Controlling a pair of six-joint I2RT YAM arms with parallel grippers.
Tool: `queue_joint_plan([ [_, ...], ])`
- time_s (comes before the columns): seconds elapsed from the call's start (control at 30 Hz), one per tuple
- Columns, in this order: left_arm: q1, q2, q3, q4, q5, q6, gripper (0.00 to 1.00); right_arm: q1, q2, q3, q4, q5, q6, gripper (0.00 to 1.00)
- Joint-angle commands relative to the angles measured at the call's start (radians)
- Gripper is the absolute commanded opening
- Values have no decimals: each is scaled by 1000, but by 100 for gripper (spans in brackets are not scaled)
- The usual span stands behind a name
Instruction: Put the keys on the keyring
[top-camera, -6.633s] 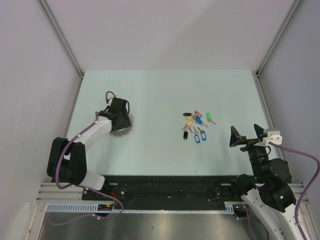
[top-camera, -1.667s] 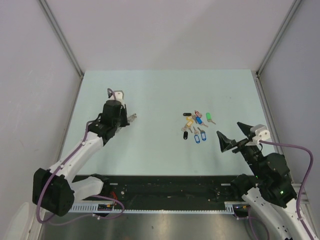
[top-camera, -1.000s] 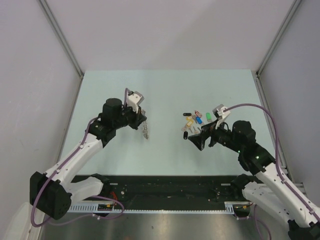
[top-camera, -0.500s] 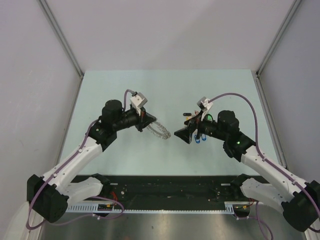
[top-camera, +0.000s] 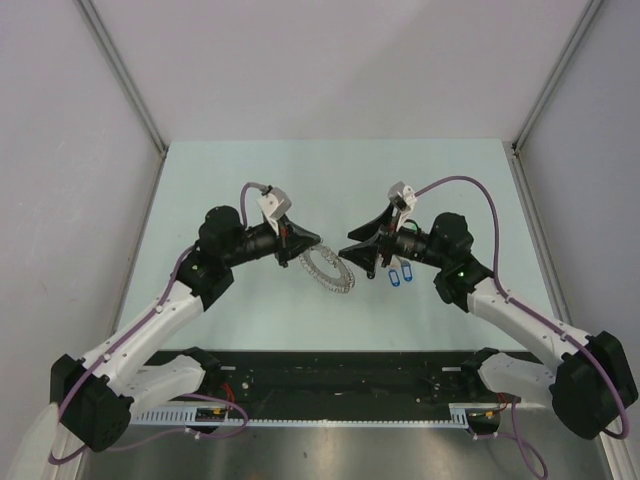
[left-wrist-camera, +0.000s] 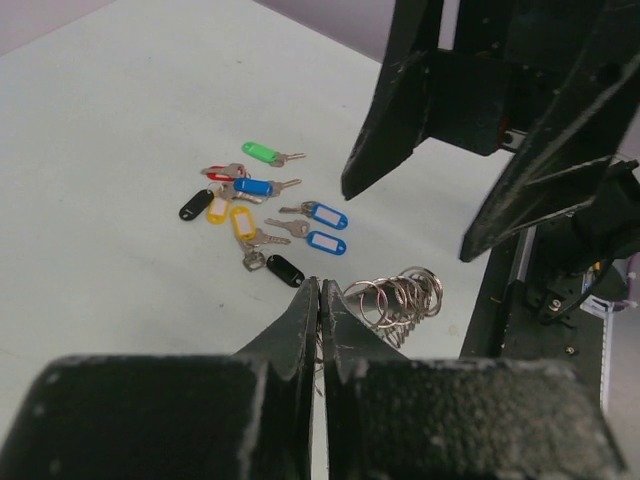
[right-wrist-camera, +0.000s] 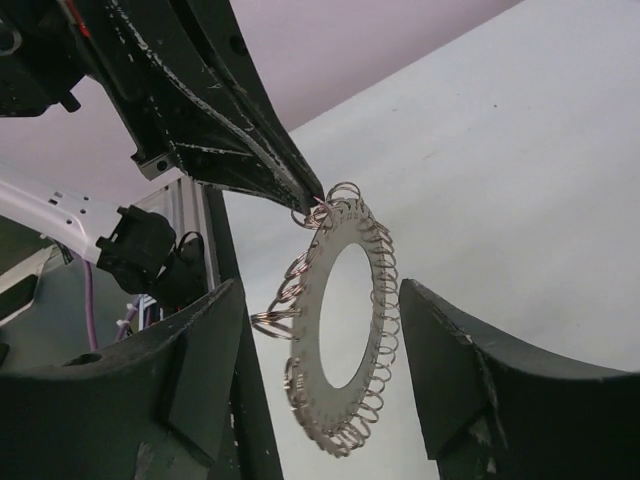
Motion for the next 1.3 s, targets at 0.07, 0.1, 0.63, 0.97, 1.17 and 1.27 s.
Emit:
queue_joint_plan([
  [0.07,-20,-32,-1,108,55,-36,4,-26,63,13,233,-115,69,63],
  [0.1,-23,-34,-1,109,60,-39,4,-27,69,15,244,-126,69,61],
  [0.63,-63,-31,7,159,92,-76,5,-21,180,15,415,-239,97,33],
  [0.97,-81,-25,7,175,93,-89,5,-12,204,15,455,-302,100,26],
  [1.17,-92,-19,11,189,92,-99,5,-4,223,15,480,-325,106,22],
  [1.27,-98,-17,11,191,92,-102,5,-1,226,15,486,-330,106,11],
])
